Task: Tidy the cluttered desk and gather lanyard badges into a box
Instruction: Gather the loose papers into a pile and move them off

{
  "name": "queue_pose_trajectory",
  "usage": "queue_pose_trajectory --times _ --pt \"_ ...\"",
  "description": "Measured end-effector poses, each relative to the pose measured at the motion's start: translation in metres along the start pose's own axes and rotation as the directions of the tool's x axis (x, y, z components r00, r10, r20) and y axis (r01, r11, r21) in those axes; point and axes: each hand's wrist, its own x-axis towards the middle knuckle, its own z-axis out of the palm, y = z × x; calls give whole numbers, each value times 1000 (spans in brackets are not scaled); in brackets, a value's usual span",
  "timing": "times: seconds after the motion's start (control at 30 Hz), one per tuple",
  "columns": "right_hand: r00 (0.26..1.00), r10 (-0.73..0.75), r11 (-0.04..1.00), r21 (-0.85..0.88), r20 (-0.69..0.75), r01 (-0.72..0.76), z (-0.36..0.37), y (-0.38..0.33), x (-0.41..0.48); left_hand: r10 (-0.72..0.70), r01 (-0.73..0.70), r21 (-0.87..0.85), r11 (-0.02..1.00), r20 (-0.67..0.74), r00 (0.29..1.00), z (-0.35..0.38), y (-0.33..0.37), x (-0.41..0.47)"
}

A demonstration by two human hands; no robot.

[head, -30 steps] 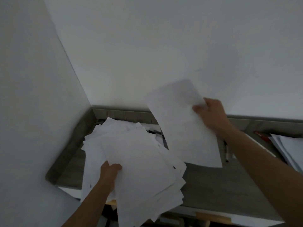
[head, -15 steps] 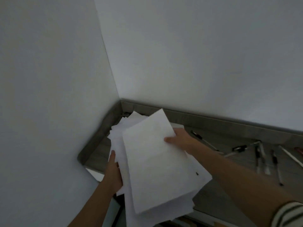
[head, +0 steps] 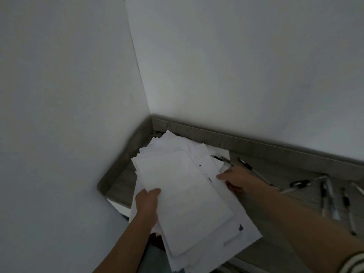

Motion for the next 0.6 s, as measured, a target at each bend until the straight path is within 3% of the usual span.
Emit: queue_pose_trajectory --times 0.13,0.27,0.4,0.5,0.6 --pt "990 -41 989 146 136 21 8 -1 -15 -103 98 41 994 156 982 15 1 -4" --pt "971 -123 986 140 205 95 10 -3 -27 -125 95 106 990 321 939 25 -7 -10" --pt "956 -261 958 161 133 239 -6 -19 -48 111 -161 177 971 263 958 32 -13 -8" --pt "917 -370 917 218 152 334 -28 -41 -68 155 -182 74 981 275 949 36 2 -3" --pt "892 -432 892 209 130 401 -47 -54 -81 88 -77 -45 996 376 923 46 21 -5"
